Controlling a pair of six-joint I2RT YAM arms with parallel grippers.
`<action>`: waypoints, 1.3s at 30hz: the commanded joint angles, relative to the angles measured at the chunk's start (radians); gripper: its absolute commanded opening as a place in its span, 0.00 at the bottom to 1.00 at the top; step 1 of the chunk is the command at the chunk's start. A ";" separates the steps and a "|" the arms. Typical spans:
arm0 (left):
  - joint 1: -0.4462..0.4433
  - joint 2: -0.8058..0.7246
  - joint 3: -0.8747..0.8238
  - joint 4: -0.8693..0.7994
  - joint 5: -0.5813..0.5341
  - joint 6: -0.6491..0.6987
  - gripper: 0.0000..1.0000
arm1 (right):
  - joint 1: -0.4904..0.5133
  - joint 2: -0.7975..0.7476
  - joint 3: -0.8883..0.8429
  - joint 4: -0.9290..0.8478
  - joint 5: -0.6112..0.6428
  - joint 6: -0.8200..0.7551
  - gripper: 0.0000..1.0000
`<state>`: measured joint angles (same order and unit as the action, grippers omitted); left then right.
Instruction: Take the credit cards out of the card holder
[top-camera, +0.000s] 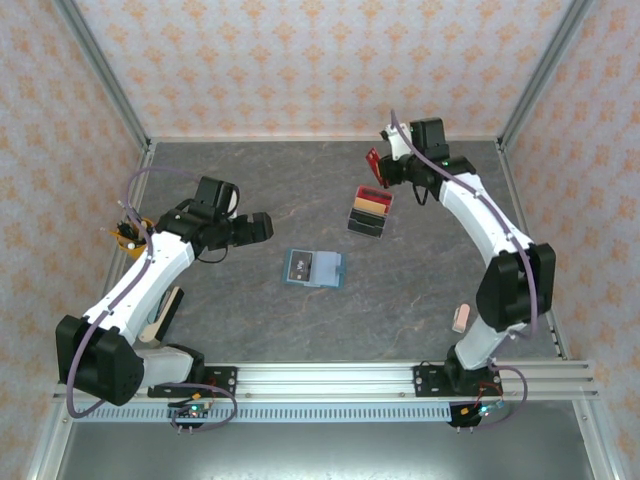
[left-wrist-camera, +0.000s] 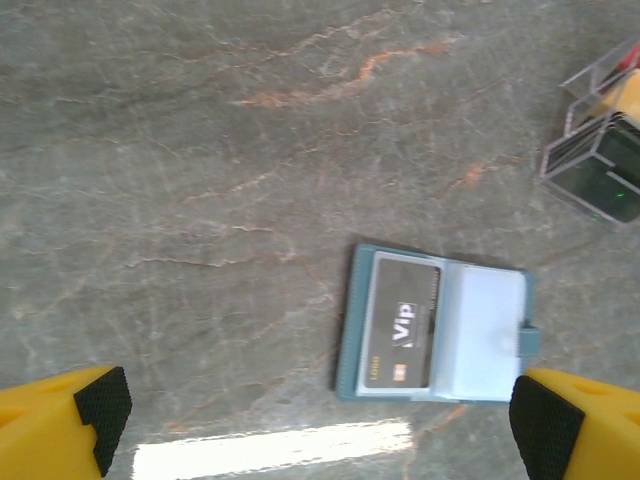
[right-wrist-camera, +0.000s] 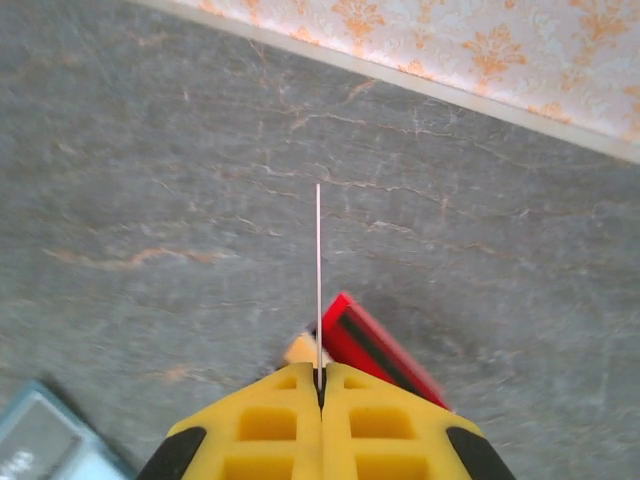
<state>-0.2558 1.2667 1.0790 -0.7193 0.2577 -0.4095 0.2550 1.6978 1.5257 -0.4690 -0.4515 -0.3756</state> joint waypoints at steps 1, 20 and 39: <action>0.012 0.010 0.024 -0.056 -0.069 0.059 1.00 | -0.017 0.070 0.077 -0.093 -0.043 -0.253 0.00; 0.014 0.049 0.013 -0.048 -0.035 0.084 1.00 | -0.073 0.350 0.310 -0.373 -0.188 -0.818 0.00; 0.020 0.105 0.025 -0.043 0.023 0.074 1.00 | -0.075 0.385 0.322 -0.302 -0.157 -0.766 0.23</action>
<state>-0.2413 1.3647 1.0794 -0.7517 0.2657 -0.3386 0.1860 2.1044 1.8164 -0.7841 -0.6052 -1.1599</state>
